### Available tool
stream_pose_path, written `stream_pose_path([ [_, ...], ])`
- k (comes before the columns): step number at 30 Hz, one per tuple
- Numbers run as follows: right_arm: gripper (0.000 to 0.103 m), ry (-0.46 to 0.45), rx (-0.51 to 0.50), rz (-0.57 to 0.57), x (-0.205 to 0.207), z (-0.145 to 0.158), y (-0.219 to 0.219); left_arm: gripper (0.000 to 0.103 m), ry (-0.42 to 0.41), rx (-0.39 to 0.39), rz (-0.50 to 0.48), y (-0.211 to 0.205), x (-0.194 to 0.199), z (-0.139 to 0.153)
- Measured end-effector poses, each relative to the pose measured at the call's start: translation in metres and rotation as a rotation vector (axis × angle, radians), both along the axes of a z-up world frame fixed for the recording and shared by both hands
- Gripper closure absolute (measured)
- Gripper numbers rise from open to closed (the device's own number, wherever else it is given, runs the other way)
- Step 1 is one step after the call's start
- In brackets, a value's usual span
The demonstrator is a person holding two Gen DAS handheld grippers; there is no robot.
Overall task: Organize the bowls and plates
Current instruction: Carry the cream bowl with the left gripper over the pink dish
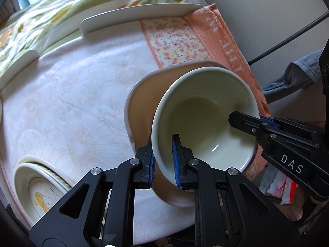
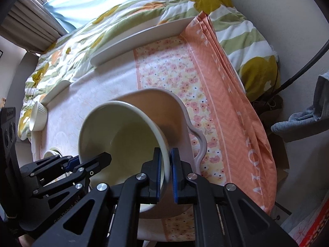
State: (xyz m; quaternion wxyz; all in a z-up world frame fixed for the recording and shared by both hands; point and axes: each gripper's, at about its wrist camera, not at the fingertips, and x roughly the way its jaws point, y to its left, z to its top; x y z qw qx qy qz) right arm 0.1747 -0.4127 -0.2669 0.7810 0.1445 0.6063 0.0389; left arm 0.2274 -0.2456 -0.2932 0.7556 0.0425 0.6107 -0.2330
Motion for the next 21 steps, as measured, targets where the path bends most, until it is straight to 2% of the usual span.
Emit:
stream_pose_path([
  [3,0.094,0.003,0.016,-0.003,0.0,-0.003,-0.004,0.09,-0.011,0.048,-0.009,-0.004,0.0,-0.003],
  [12,0.094,0.0,0.029,-0.014,-0.002,-0.004,-0.009,0.09,-0.058,0.089,-0.028,-0.009,-0.004,-0.002],
  [21,0.094,-0.025,0.049,-0.028,-0.006,0.001,-0.014,0.09,-0.121,0.091,-0.032,-0.009,-0.005,0.013],
])
